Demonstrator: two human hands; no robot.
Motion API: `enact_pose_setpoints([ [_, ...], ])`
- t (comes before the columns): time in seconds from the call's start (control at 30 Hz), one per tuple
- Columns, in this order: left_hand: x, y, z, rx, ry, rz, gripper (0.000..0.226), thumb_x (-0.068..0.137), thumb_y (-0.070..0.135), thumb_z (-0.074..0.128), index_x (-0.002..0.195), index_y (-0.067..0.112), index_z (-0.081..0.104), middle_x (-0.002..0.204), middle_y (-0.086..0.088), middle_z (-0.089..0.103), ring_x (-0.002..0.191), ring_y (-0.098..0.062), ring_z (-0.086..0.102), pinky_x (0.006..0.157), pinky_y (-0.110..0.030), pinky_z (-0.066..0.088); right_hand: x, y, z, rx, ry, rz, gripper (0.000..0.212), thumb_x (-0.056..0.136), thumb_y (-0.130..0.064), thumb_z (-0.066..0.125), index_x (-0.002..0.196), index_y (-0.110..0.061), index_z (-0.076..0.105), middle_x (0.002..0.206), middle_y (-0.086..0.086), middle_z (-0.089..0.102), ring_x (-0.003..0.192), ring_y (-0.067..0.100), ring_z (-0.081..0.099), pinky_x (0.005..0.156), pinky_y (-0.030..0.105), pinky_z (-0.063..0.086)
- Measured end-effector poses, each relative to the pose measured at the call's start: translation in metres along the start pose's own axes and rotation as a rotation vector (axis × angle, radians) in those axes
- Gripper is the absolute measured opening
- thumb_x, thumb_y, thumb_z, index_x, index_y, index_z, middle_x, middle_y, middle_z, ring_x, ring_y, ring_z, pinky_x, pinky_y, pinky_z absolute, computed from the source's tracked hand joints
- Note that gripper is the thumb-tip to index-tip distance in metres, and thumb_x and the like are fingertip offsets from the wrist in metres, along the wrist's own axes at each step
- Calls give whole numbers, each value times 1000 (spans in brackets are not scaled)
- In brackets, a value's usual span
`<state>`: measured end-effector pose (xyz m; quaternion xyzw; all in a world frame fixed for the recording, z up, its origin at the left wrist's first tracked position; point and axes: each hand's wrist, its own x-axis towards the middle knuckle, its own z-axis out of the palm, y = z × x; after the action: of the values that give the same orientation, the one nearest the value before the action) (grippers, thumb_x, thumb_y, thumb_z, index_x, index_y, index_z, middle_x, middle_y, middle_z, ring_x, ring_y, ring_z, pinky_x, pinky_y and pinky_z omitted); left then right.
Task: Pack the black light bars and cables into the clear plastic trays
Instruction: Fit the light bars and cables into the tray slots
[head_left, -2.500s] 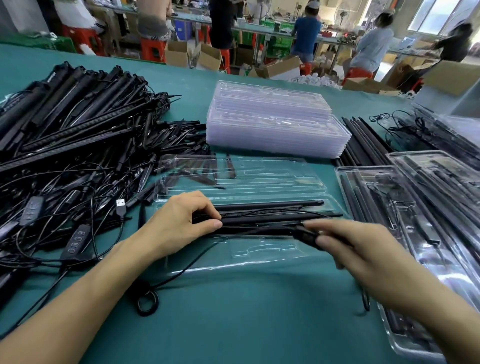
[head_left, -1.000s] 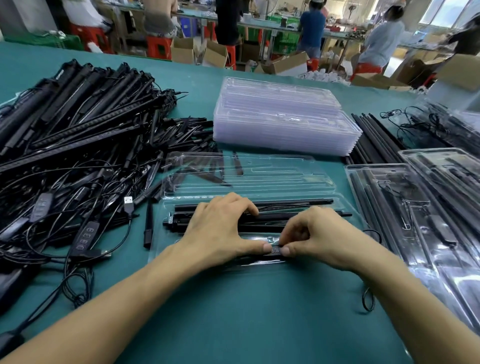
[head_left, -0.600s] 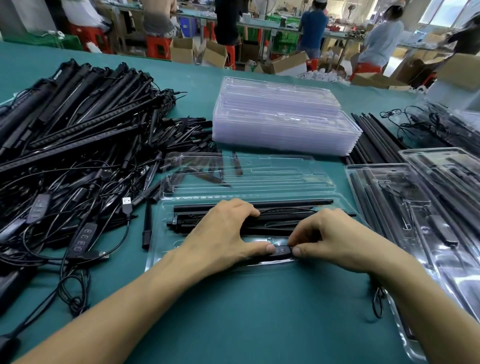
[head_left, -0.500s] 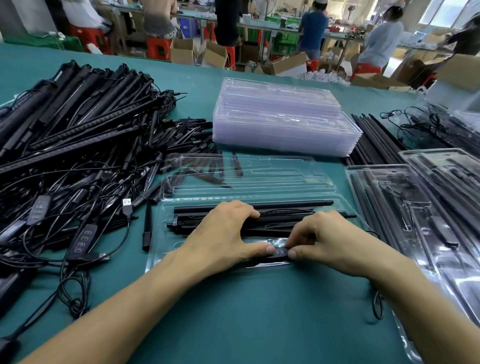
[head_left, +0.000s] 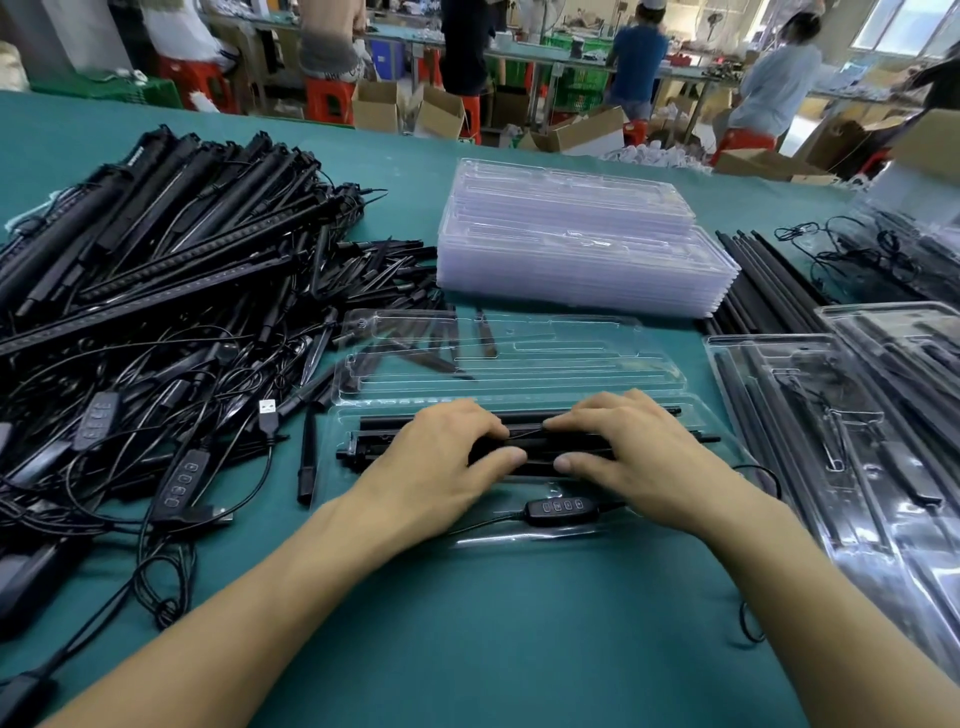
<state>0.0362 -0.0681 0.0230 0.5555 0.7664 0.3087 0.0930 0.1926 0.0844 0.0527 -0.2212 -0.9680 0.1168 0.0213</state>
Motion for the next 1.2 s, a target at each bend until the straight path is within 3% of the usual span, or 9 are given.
enact_pose_setpoints([
  [0.13, -2, -5, -1, -42, 44, -43, 25, 91, 27, 70, 114, 18, 72, 115, 6, 69, 111, -11, 59, 103, -32, 42, 7, 2, 0, 82, -34, 55, 53, 84, -48, 69, 134, -35, 57, 131, -6, 58, 121, 22, 45, 106, 35, 34],
  [0.4, -4, -6, 1, -75, 99, -76, 24, 84, 26, 78, 106, 18, 75, 109, 7, 71, 106, -10, 62, 101, -33, 45, -4, -6, -4, 54, 15, 42, 51, 89, -41, 66, 137, -28, 55, 135, -6, 51, 128, 18, 40, 110, 34, 31],
  [0.47, -4, -6, 1, -90, 93, -81, 23, 84, 28, 78, 106, 19, 75, 109, 9, 71, 108, -8, 61, 102, -31, 44, -28, 3, -15, 118, 215, 54, 36, 90, -39, 64, 124, -29, 63, 118, -13, 53, 115, 10, 48, 100, 32, 38],
  [0.53, -4, -6, 0, -85, 85, -76, 23, 86, 29, 76, 107, 21, 74, 109, 11, 70, 109, -6, 60, 102, -26, 43, -62, 18, -32, 121, 315, 126, 26, 85, -53, 59, 105, -38, 66, 99, -21, 52, 93, 0, 53, 83, 28, 43],
  [0.67, -1, -6, -4, -69, 43, -58, 19, 88, 30, 73, 106, 24, 72, 105, 14, 68, 99, -2, 58, 85, -12, 38, -125, 37, -39, 20, 53, 293, 46, 59, -84, 44, 97, -57, 46, 95, -24, 50, 90, -3, 55, 74, 27, 43],
  [0.8, 3, -4, -7, -39, 7, -51, 16, 88, 34, 71, 101, 25, 71, 99, 13, 67, 87, 1, 56, 77, -14, 41, -154, 37, -18, -122, -31, 379, 63, 55, -93, 40, 109, -69, 16, 109, -25, 38, 97, 1, 55, 71, 27, 40],
  [0.9, 6, -4, -8, -48, -3, -79, 14, 85, 34, 74, 96, 25, 72, 98, 12, 68, 95, -6, 58, 85, -23, 45, -157, 29, -7, -199, -15, 343, 63, 69, -88, 38, 123, -61, 17, 118, -24, 24, 104, -3, 49, 80, 21, 42],
  [1.0, 8, -6, -8, -95, -8, -112, 13, 81, 33, 80, 91, 28, 72, 96, 13, 67, 92, 1, 56, 77, -9, 38, -153, 17, -1, -234, -22, 338, 44, 92, -65, 35, 131, -45, 36, 128, -18, 28, 118, 1, 44, 92, 17, 40],
  [1.2, 4, -10, -3, -106, 35, -91, 15, 80, 35, 80, 93, 29, 73, 98, 16, 69, 99, -6, 59, 91, -29, 45, -145, -16, 5, -193, -88, 500, 11, 96, -28, 39, 99, -25, 29, 99, -4, 38, 93, 19, 55, 78, 28, 45],
])
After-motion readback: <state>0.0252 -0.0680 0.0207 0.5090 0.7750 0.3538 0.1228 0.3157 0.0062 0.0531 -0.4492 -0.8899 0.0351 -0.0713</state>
